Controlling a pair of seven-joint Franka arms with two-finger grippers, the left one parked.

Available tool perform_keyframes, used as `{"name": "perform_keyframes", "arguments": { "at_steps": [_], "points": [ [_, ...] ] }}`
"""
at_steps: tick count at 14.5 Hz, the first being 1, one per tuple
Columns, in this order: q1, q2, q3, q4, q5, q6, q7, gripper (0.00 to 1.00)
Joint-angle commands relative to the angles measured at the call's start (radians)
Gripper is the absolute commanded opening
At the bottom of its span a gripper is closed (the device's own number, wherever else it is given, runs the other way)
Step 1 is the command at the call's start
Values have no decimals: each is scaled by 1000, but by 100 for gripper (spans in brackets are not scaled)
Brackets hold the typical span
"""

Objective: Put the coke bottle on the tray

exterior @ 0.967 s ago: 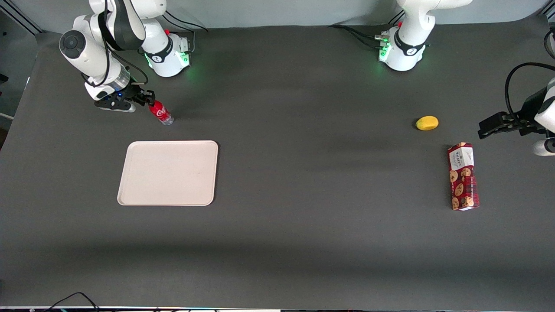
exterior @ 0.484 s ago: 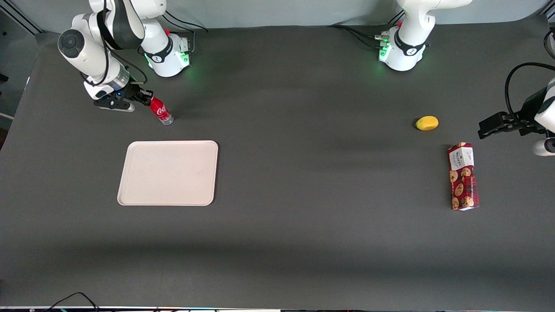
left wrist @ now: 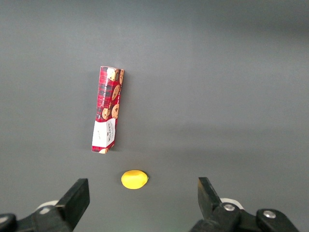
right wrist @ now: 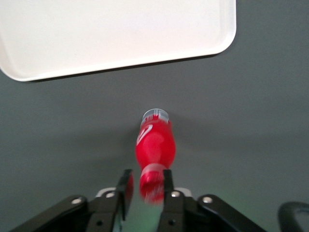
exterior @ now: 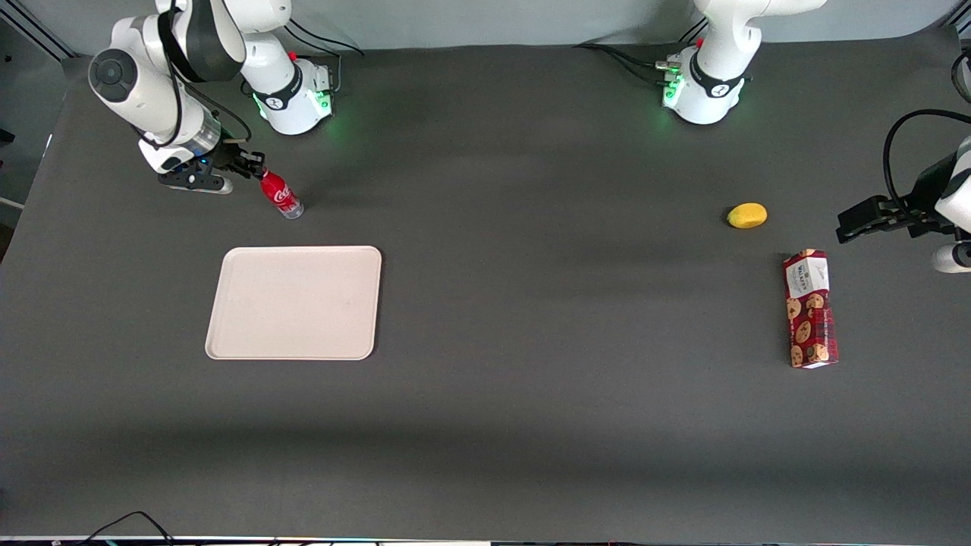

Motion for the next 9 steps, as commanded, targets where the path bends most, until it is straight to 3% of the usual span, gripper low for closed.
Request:
{"name": "perform_keyframes", "arguments": {
  "at_steps": [1, 6, 9],
  "points": [
    [6, 1, -1, 181, 1, -181, 8, 100],
    [8, 18, -7, 517, -24, -563, -10, 100],
    [8, 22, -5, 647, -24, -704, -24, 100]
  ]
}}
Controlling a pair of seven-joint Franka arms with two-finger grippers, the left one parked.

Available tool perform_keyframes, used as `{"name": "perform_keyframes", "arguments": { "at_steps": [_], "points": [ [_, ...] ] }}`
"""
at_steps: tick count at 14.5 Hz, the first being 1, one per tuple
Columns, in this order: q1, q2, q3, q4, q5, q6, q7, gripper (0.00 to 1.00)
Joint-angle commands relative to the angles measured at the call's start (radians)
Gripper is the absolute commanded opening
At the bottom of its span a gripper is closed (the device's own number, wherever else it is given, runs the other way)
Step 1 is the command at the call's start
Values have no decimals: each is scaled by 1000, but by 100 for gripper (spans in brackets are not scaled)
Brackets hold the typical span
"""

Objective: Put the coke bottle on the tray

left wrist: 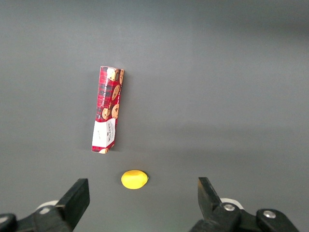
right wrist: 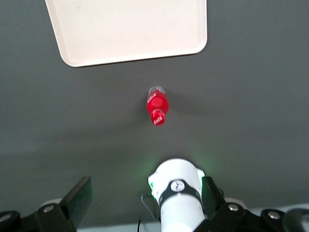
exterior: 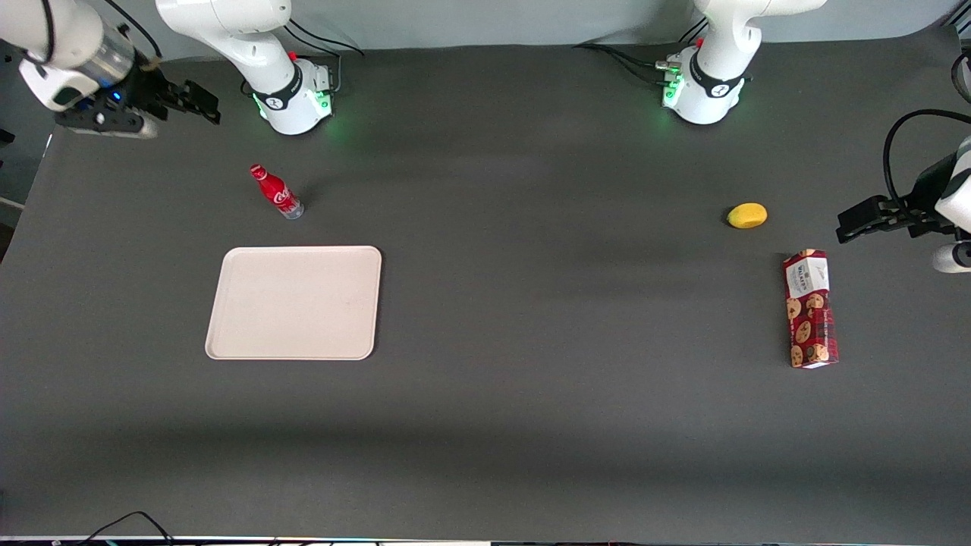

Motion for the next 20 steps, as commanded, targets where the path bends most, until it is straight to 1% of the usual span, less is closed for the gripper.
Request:
{"name": "perform_keyframes", "arguments": {
  "at_steps": [1, 4, 6, 10, 12, 15, 20],
  "points": [
    [6, 31, -3, 116, -14, -102, -35, 100],
    [6, 17, 0, 72, -1, -87, -34, 100],
    [6, -43, 3, -63, 6, 25, -20, 100],
    [8, -214, 3, -373, 46, 275, -18, 100],
    [8, -300, 6, -511, 49, 387, -18, 100],
    [8, -367, 6, -617, 61, 465, -18, 100],
    [6, -382, 6, -746, 61, 631, -20, 100]
  ]
}}
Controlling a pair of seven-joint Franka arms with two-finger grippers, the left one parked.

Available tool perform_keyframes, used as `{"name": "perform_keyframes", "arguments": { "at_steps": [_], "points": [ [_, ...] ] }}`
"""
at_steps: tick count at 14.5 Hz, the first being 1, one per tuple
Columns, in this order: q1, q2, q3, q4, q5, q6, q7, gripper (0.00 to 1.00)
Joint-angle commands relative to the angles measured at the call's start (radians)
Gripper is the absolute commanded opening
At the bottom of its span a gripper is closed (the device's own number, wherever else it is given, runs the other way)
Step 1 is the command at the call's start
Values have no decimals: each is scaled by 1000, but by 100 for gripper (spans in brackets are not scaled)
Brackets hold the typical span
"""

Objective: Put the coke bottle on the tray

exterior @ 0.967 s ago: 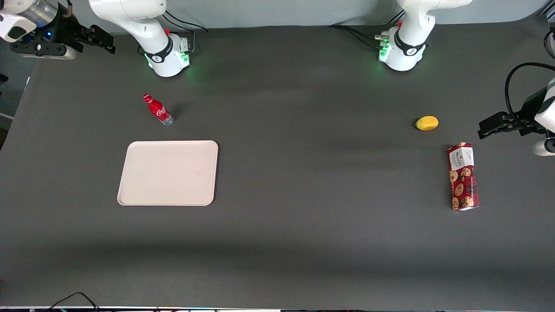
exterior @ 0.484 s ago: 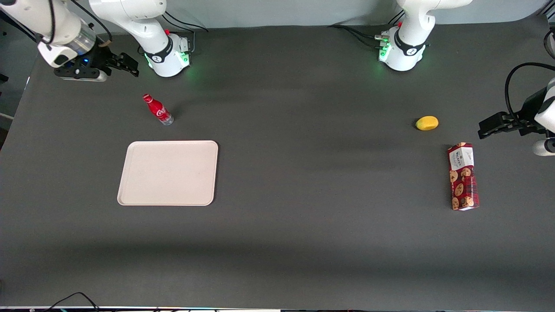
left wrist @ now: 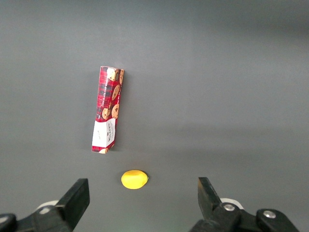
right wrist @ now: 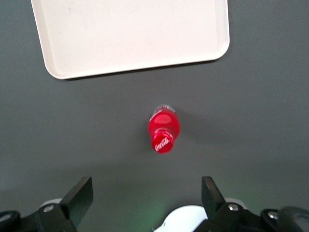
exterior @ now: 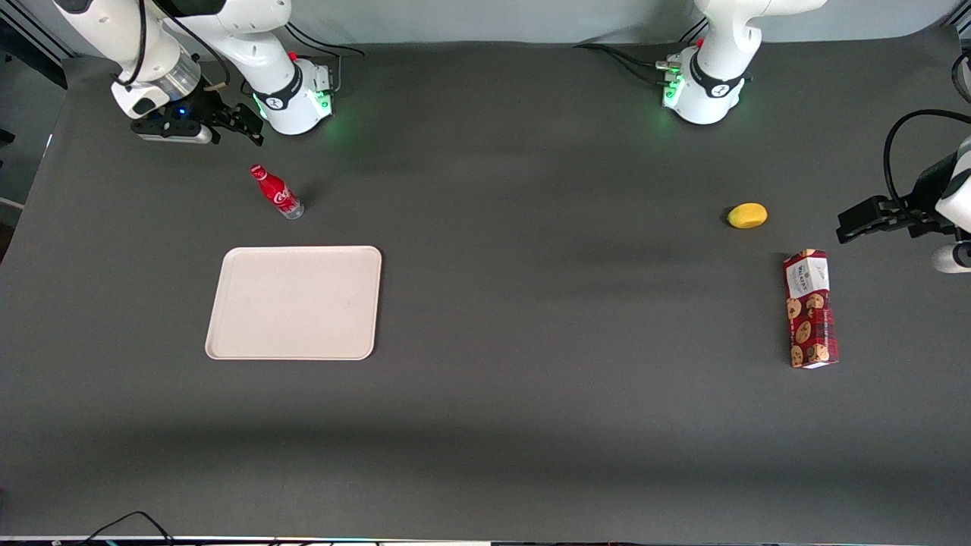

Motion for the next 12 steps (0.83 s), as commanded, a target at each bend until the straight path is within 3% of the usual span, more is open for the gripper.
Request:
{"name": "perform_keyframes", "arguments": {
  "at_steps": [1, 7, 9, 12],
  "points": [
    [2, -60, 3, -102, 18, 100, -5, 100],
    [2, 49, -21, -129, 19, 258, -12, 100],
    [2, 83, -44, -129, 85, 283, -18, 100],
    [-1, 89, -44, -129, 96, 280, -18, 100]
  ]
}}
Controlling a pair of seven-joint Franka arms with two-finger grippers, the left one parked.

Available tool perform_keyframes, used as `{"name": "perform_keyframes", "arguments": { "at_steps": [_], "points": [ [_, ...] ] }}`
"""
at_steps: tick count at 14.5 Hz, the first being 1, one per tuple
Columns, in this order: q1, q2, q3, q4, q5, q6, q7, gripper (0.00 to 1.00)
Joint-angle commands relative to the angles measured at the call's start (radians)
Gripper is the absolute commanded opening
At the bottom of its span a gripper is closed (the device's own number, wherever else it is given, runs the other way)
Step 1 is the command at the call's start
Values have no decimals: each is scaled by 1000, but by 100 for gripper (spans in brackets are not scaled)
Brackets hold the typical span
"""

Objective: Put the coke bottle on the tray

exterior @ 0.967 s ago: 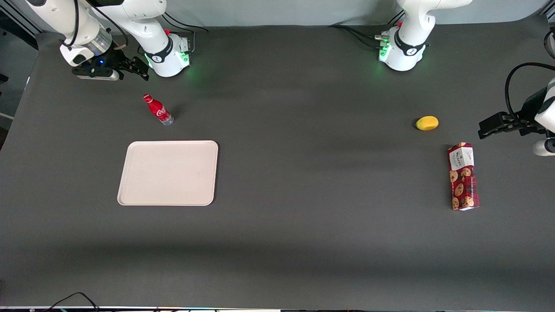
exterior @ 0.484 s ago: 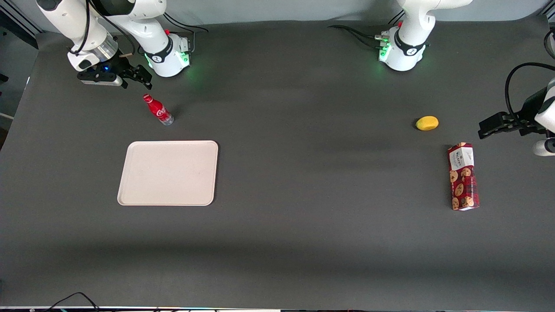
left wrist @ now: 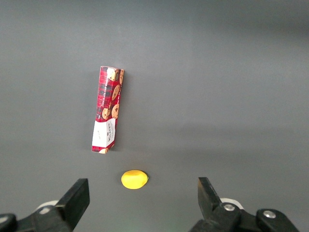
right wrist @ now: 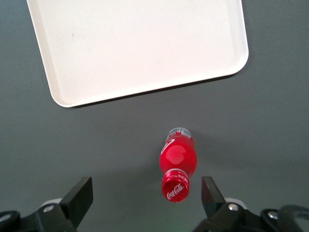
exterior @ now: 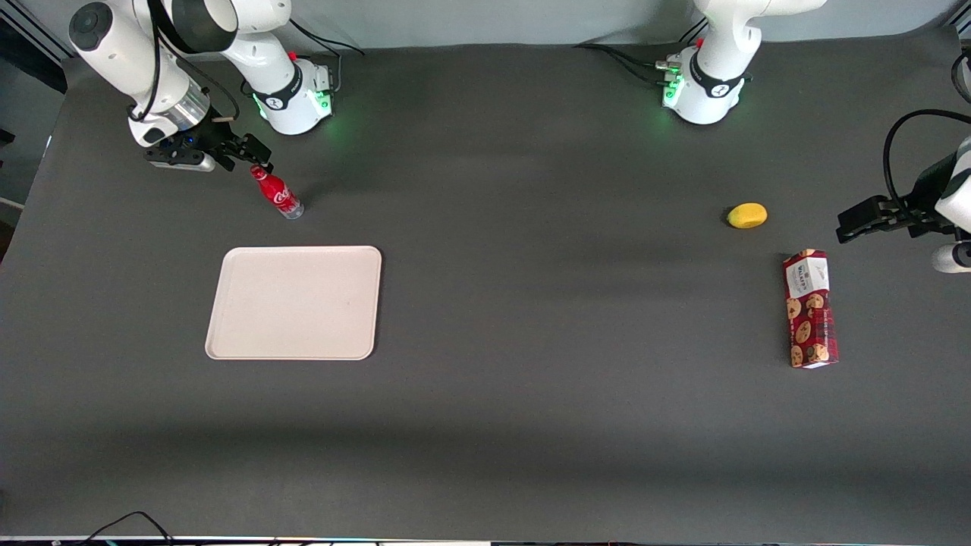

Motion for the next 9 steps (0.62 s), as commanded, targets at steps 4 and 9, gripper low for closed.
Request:
{"name": "perform_keyframes", "arguments": {
  "at_steps": [4, 9],
  "points": [
    [-1, 14, -6, -77, 28, 118, -16, 100],
    [-4, 100, -8, -77, 42, 175, -12, 100]
  ]
}}
